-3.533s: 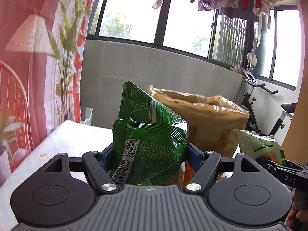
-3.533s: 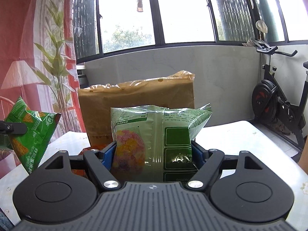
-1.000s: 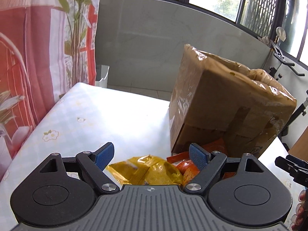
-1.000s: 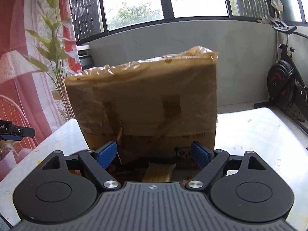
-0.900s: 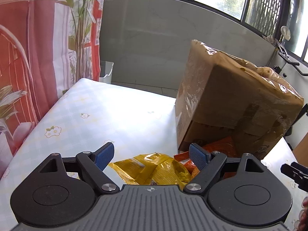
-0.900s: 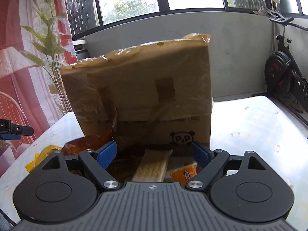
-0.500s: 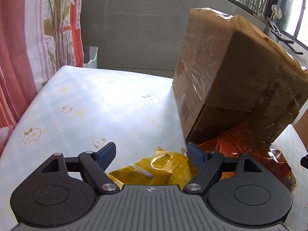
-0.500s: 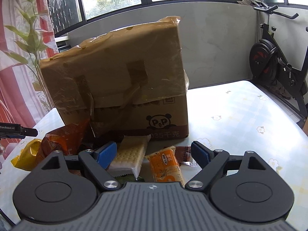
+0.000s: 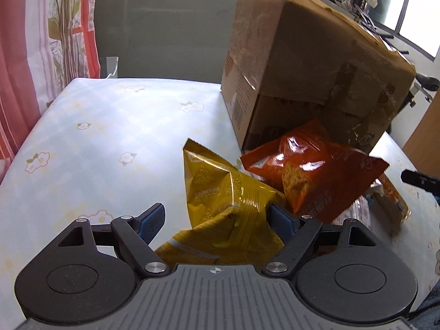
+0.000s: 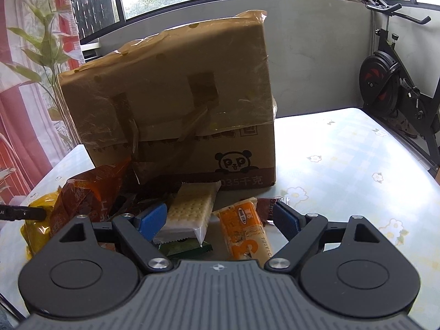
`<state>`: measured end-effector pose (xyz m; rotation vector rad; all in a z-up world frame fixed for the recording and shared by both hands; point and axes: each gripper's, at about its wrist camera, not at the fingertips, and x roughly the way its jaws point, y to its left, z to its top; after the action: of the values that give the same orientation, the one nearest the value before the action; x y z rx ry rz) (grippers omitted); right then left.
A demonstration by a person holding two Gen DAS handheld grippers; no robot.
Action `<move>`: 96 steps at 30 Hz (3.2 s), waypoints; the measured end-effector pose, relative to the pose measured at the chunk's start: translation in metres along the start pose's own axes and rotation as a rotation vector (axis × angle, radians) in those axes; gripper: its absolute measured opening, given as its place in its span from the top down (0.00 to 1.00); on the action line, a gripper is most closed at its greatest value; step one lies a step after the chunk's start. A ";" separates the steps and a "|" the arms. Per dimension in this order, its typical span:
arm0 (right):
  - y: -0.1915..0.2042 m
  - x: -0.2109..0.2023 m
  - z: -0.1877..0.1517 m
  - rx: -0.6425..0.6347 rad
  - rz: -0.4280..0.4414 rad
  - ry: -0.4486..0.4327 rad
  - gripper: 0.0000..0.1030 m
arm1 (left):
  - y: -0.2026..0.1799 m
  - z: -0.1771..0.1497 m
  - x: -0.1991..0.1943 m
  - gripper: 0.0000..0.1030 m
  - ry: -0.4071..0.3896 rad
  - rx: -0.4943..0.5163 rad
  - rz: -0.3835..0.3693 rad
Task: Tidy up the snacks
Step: 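Grasp the yellow chip bag with the left tool while the right tool grasps the orange cake packet, then carry both packets over the box and release them inside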
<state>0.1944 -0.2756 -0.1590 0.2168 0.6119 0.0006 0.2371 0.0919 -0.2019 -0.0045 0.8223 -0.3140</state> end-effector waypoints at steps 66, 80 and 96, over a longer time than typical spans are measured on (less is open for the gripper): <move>-0.015 0.050 -0.038 -0.178 -0.055 0.064 0.62 | -0.010 0.005 -0.079 0.36 -0.260 -0.246 0.143; -0.022 -0.008 0.029 -0.101 -0.017 -0.142 0.62 | -0.048 0.075 -0.092 0.36 -0.392 -0.133 0.030; 0.028 0.033 0.191 -0.188 0.053 -0.337 0.62 | -0.137 0.213 -0.015 0.36 -0.447 0.064 -0.004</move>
<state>0.3321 -0.2843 -0.0197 0.0479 0.2675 0.0709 0.3435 -0.0597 -0.0289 -0.0159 0.3686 -0.3272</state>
